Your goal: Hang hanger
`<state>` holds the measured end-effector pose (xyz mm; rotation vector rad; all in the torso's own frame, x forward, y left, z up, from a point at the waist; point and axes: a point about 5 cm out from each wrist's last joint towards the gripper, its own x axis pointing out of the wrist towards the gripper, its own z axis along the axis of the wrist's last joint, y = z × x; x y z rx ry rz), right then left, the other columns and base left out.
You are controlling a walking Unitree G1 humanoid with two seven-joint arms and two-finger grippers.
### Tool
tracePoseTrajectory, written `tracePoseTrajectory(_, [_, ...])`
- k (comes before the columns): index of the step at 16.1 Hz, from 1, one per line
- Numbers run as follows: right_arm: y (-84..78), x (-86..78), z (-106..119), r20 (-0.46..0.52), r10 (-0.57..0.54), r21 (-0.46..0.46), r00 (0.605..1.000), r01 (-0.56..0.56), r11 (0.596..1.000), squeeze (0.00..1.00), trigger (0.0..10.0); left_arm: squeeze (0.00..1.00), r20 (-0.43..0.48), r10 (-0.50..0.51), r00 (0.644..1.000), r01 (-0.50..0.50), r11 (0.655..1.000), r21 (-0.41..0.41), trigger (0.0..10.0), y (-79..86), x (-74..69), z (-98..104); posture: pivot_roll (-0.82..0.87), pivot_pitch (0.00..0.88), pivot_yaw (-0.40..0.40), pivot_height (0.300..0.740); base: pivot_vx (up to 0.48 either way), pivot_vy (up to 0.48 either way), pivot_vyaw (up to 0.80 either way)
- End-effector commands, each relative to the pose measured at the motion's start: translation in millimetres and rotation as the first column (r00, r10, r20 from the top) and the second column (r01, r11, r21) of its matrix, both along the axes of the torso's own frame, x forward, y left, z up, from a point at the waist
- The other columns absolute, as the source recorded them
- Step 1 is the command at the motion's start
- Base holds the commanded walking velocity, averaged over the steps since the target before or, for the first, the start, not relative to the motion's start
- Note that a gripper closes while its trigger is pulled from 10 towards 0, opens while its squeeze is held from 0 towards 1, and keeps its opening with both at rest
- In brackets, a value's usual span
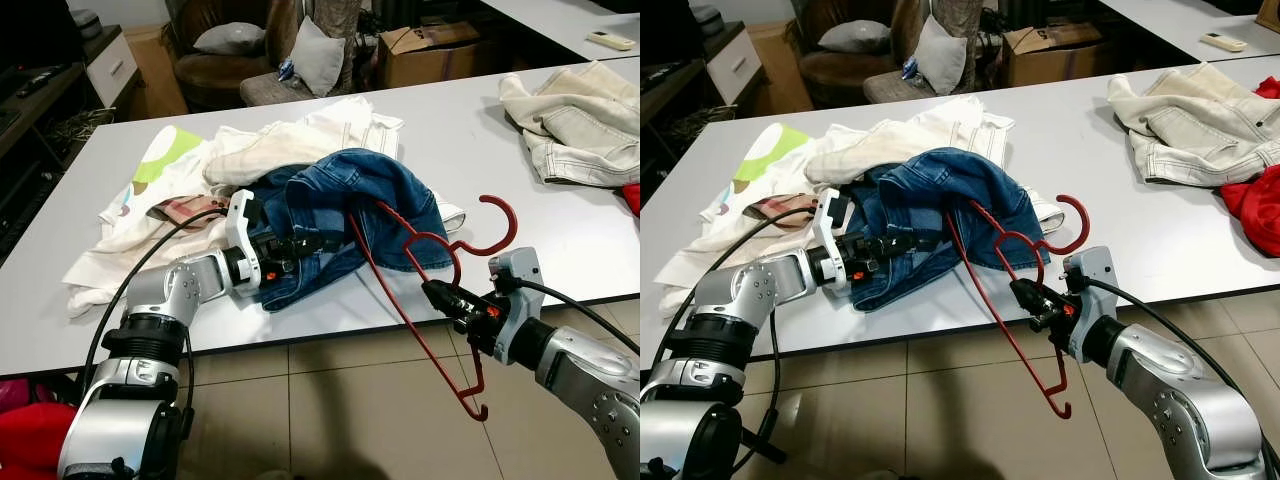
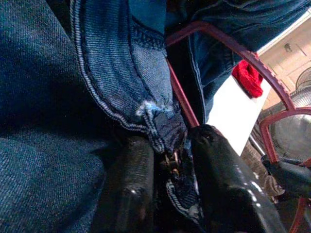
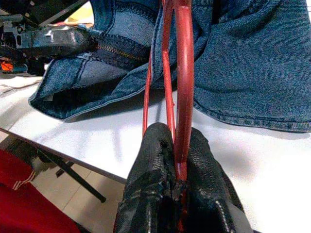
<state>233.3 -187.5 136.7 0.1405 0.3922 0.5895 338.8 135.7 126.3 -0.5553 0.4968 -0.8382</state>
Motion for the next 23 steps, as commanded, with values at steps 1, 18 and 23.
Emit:
tracePoseTrajectory(1, [0.1, 1.3, 6.1, 0.032, -0.003, 0.015, 0.999, 0.003, 1.0, 0.0, 10.0, 0.0, 0.002, 0.025, 1.0, -0.025, 1.0, 0.004, 0.0, 4.6, 0.8, 2.4, -0.15, 0.0, 0.149, 0.74, 0.0, 0.0, 0.0])
tracePoseTrajectory(18, [-7.9, 4.7, 13.3, 0.089, -0.061, 0.035, 0.994, 0.058, 0.998, 0.0, 10.0, 0.0, 0.55, 0.009, 0.835, -0.373, 0.745, 0.553, 0.0, 36.6, 18.2, 49.3, -0.16, 0.0, 0.153, 0.74, 0.0, 0.0, 0.0])
tracePoseTrajectory(23, [-51.8, 16.2, 45.1, 0.176, -0.405, 0.307, 0.897, 0.341, 0.888, 0.0, 10.0, 0.0, 0.852, 0.011, 0.523, -0.643, 0.661, 0.387, 0.0, 44.4, 25.3, 142.8, -0.15, 0.0, 0.148, 0.74, 0.0, 0.0, 0.0])
